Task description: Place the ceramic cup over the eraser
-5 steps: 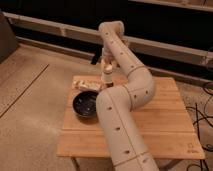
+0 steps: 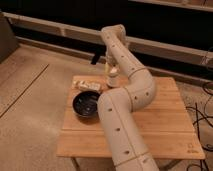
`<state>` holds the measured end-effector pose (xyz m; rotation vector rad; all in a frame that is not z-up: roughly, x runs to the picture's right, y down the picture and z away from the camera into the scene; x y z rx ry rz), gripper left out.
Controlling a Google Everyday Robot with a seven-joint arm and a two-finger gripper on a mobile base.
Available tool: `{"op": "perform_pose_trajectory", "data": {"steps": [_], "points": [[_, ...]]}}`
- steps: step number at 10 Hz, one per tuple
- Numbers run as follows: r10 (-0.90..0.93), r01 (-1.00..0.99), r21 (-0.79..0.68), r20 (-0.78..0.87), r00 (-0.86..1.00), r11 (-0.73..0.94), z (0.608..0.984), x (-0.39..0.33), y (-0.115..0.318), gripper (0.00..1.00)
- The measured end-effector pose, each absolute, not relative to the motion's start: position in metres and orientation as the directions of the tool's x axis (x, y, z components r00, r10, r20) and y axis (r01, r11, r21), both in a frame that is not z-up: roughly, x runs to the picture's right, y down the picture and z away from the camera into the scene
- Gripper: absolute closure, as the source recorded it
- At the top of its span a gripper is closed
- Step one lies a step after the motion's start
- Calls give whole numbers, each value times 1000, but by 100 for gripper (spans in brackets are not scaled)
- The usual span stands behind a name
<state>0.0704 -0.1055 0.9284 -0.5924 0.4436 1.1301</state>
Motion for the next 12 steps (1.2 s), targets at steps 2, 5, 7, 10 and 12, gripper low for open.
{"op": "perform_pose_trajectory", "data": {"steps": [2, 5, 7, 10, 12], "points": [[726, -928, -225, -579, 373, 297, 937, 64, -109, 100], [742, -913, -270, -532, 407, 307, 949, 51, -111, 100], [742, -907, -284, -524, 418, 311, 952, 48, -110, 100], [724, -895, -318, -530, 440, 312, 958, 43, -97, 100], [698, -891, -316, -555, 452, 326, 959, 49, -88, 100]]}}
